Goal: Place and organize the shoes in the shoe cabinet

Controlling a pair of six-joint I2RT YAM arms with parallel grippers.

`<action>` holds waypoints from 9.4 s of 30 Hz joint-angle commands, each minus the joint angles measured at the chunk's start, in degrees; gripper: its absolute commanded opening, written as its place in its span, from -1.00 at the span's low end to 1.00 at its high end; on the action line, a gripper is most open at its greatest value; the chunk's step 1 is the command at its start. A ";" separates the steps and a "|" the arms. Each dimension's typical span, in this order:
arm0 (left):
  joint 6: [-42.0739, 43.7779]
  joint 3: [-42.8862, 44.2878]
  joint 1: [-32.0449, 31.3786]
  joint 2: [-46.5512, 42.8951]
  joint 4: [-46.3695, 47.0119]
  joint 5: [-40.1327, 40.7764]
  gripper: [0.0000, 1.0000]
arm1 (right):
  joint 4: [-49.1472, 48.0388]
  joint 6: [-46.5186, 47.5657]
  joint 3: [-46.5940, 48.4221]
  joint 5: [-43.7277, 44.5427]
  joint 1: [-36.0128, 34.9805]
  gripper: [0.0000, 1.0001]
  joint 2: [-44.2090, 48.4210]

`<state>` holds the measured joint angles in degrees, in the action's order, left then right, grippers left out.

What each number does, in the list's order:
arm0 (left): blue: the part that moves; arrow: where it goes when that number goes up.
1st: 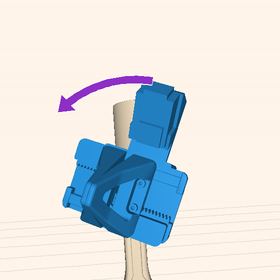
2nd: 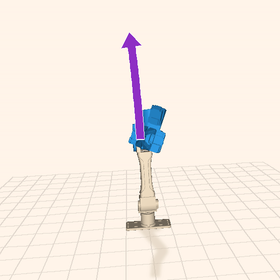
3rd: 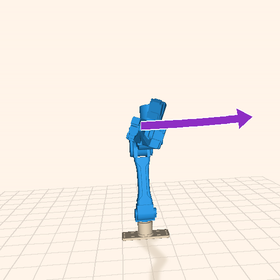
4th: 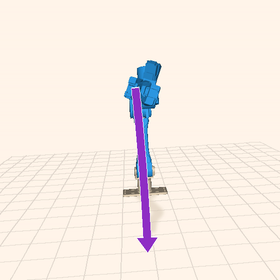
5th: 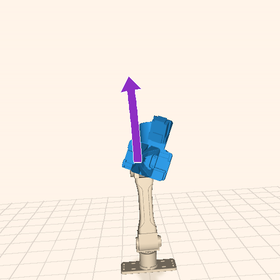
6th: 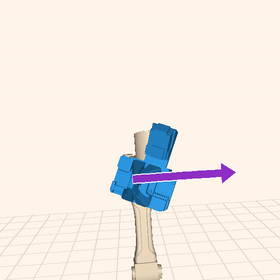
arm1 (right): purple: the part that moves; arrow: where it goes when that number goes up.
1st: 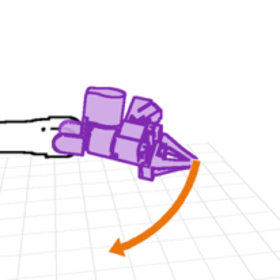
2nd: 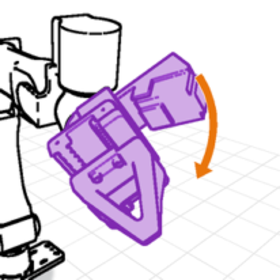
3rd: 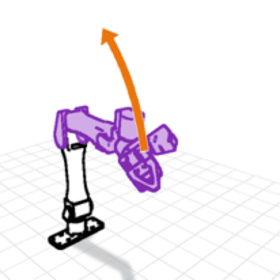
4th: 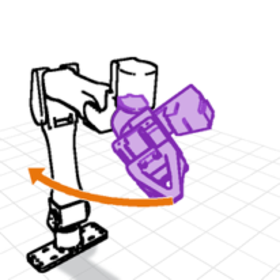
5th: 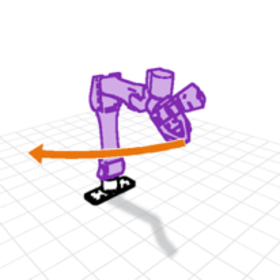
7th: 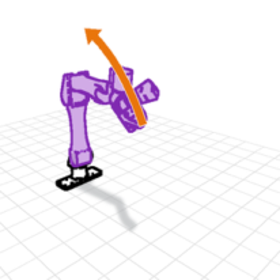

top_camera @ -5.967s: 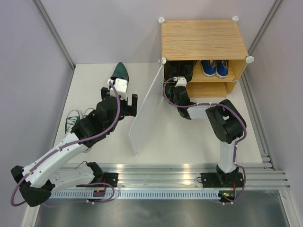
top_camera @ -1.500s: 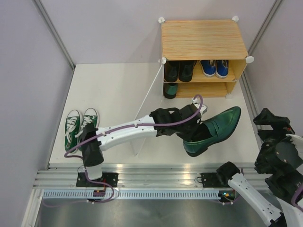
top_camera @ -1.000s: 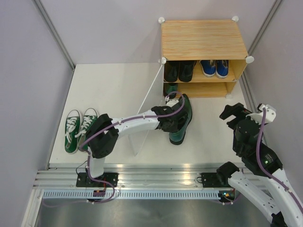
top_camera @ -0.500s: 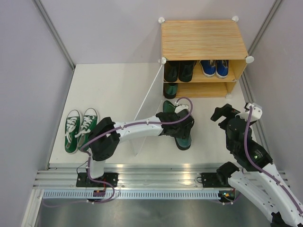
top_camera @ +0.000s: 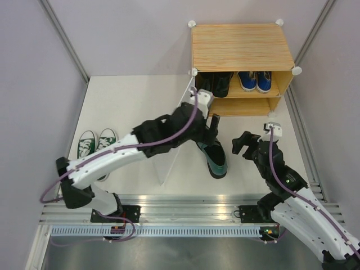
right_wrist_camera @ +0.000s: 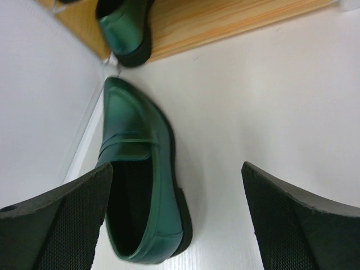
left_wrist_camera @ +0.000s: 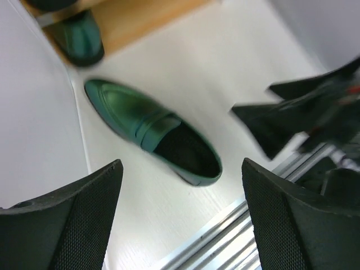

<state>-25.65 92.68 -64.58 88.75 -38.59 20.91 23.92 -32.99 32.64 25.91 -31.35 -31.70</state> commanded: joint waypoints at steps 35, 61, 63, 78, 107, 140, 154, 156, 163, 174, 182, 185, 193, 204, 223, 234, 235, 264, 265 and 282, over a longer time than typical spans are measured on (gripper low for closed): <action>10.88 -32.04 20.37 -38.12 13.89 12.23 0.88 | -12.76 -2.96 -9.09 -6.58 -15.93 0.96 -13.93; 11.32 -32.57 20.37 -37.95 14.42 12.85 0.99 | -13.20 -4.44 -9.53 -6.76 -20.24 0.96 -18.10; 11.32 -32.57 20.37 -37.95 14.42 12.76 0.99 | -13.64 -5.15 -8.91 -4.91 -21.11 0.96 -21.45; 11.06 -32.66 20.37 -37.25 14.24 10.03 0.99 | -21.19 -6.29 -5.13 7.92 -23.75 0.96 -40.36; 11.85 -32.92 20.28 -37.25 14.15 7.83 0.99 | -24.27 -16.04 -15.93 3.44 -18.40 -0.99 -27.55; 12.20 -33.01 20.28 -37.69 14.15 7.22 0.99 | -44.93 6.62 -4.35 -3.93 2.08 -0.99 -38.95; 12.29 -33.01 20.19 -37.69 14.15 6.78 0.99 | -43.43 10.31 12.35 -8.59 8.06 -0.99 -55.03; 12.29 -33.01 20.28 -37.68 14.24 6.69 0.99 | -43.52 10.93 14.80 -8.95 8.50 -0.99 -57.67; 12.29 -33.01 20.10 -37.60 14.15 6.43 0.99 | -44.40 13.66 20.35 -9.47 9.64 -0.99 -64.18; 12.90 -33.10 19.84 -37.60 14.15 7.22 0.99 | -47.65 14.62 22.55 -10.35 10.79 -0.93 -69.81; 12.90 -33.09 19.84 -37.42 14.24 6.87 0.99 | -48.09 15.33 22.99 -10.71 10.79 -0.23 -71.04; 12.99 -33.09 19.84 -37.33 14.24 6.78 0.99 | -47.74 15.41 22.90 -10.71 10.79 0.27 -70.78; 13.34 -33.09 19.93 -37.60 14.15 6.34 0.99 | -48.44 14.10 19.39 -7.72 10.88 0.96 -67.35; 13.34 -33.09 19.84 -37.86 14.24 5.90 0.99 | -48.09 11.81 10.97 -9.21 10.88 0.96 -59.01; 13.52 -33.09 19.75 -37.60 14.15 5.81 0.99 | -54.68 10.58 1.45 -14.83 10.44 0.96 -58.55; 13.52 -33.09 19.66 -37.77 14.24 5.46 0.99 | -53.37 11.37 6.29 -11.06 9.64 0.96 -64.09; 13.35 -33.09 19.66 -37.77 14.16 5.46 0.99 | -53.28 11.55 6.47 -10.80 9.64 0.94 -64.88; 13.52 -33.18 19.66 -37.95 14.15 5.64 0.99 | -40.89 12.51 21.67 -6.40 9.65 -0.57 -65.32; 13.52 -33.18 19.58 -37.95 14.15 5.64 0.99 | -40.89 12.78 22.11 -6.40 9.73 -0.59 -66.11; 13.87 -33.27 19.40 -37.51 14.33 5.64 0.99 | -49.58 16.38 23.17 -6.75 10.00 -0.63 -70.60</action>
<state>-13.63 59.59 -44.84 51.59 -26.39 26.76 -16.32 -17.72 53.54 19.27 -21.52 -102.24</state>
